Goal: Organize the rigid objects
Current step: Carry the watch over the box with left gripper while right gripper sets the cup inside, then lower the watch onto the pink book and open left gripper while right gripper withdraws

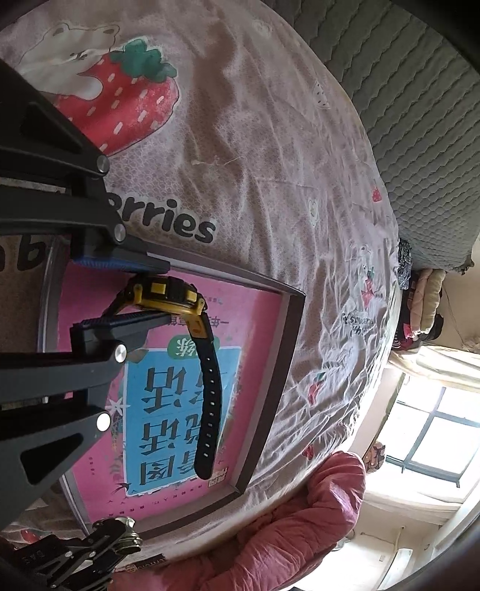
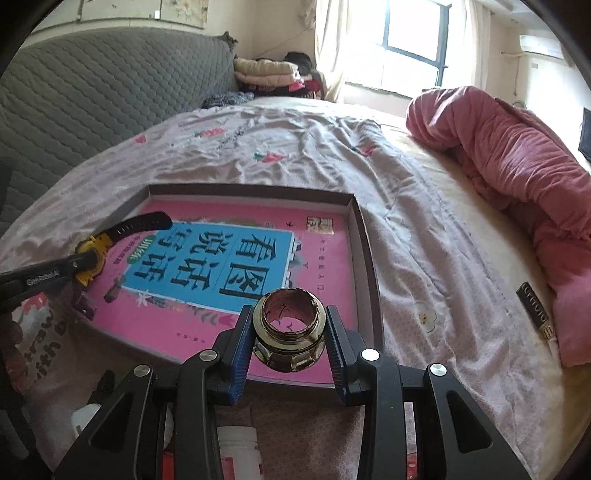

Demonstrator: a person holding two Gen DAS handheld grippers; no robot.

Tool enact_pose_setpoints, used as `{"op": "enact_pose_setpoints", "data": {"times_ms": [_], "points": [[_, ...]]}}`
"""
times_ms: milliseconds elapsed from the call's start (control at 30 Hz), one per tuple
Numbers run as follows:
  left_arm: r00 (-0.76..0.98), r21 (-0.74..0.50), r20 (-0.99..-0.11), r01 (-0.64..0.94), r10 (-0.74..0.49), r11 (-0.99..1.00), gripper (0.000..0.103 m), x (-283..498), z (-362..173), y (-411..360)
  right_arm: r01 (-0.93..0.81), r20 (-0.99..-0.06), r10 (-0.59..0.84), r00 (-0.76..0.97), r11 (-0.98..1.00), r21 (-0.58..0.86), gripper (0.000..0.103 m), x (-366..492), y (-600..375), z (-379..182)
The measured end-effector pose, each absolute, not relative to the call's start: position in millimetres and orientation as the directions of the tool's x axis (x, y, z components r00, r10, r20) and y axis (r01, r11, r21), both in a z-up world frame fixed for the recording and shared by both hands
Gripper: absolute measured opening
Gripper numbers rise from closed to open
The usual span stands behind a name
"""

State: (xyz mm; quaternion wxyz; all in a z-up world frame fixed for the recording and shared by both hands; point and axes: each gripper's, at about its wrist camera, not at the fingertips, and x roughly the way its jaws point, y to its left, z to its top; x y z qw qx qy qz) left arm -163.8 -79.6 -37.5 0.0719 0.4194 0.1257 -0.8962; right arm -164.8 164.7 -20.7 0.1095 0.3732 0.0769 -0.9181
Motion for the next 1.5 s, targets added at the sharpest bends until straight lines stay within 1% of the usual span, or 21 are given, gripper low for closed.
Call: {"op": "enact_pose_setpoints", "data": {"times_ms": [300,433,567,700,933,1033,1067,1100,1300,1500], "points": [[-0.636,-0.161,-0.771,0.232,-0.025,-0.959,0.021,-163.5,-37.3,-78.9,0.237,-0.735,-0.131,-0.665,-0.971,-0.042,0.037,-173.9,167.1,-28.4],[-0.636,-0.159,-0.771,0.228,-0.023,-0.961,0.021,-163.5,-37.8,-78.1,0.240,-0.765,-0.097,-0.637,-0.968,-0.077,0.038,-179.9,162.7,-33.2],[-0.635,-0.157,-0.772,0.215,-0.016,-0.964,0.021,-163.4,-37.7,-75.4,0.225,-0.776,-0.087,-0.625,-0.972,-0.072,0.038,-183.6,165.6,-34.1],[-0.634,-0.155,-0.774,0.209,-0.013,-0.965,0.021,-162.7,-37.5,-74.3,0.193,-0.796,-0.098,-0.597,-0.981,-0.024,0.038,-188.2,174.4,-35.7],[-0.631,-0.156,-0.776,0.202,-0.007,-0.967,0.021,-162.7,-37.6,-71.9,0.182,-0.807,-0.090,-0.584,-0.983,-0.023,0.038,-187.6,175.9,-34.0],[-0.630,-0.153,-0.777,0.205,-0.010,-0.967,0.021,-162.3,-37.6,-72.1,0.176,-0.802,-0.082,-0.592,-0.984,-0.030,0.042,-187.5,175.6,-34.4],[-0.630,-0.153,-0.777,0.205,-0.010,-0.967,0.021,-161.9,-37.8,-72.3,0.177,-0.798,-0.083,-0.596,-0.984,-0.030,0.046,-186.6,175.7,-34.4],[-0.630,-0.153,-0.777,0.206,-0.012,-0.966,0.021,-161.8,-37.6,-72.6,0.179,-0.796,-0.089,-0.599,-0.984,-0.024,0.048,-185.9,176.2,-34.4],[-0.635,-0.153,-0.772,0.205,-0.012,-0.967,0.021,-162.0,-36.4,-76.0,0.185,-0.751,-0.105,-0.652,-0.983,-0.023,0.053,-174.1,178.5,-26.1],[-0.623,-0.091,-0.780,0.205,-0.058,-0.974,0.021,-162.2,-34.1,-73.6,0.182,-0.691,-0.138,-0.710,-0.983,0.010,0.055,-158.8,186.6,-10.3]]}}
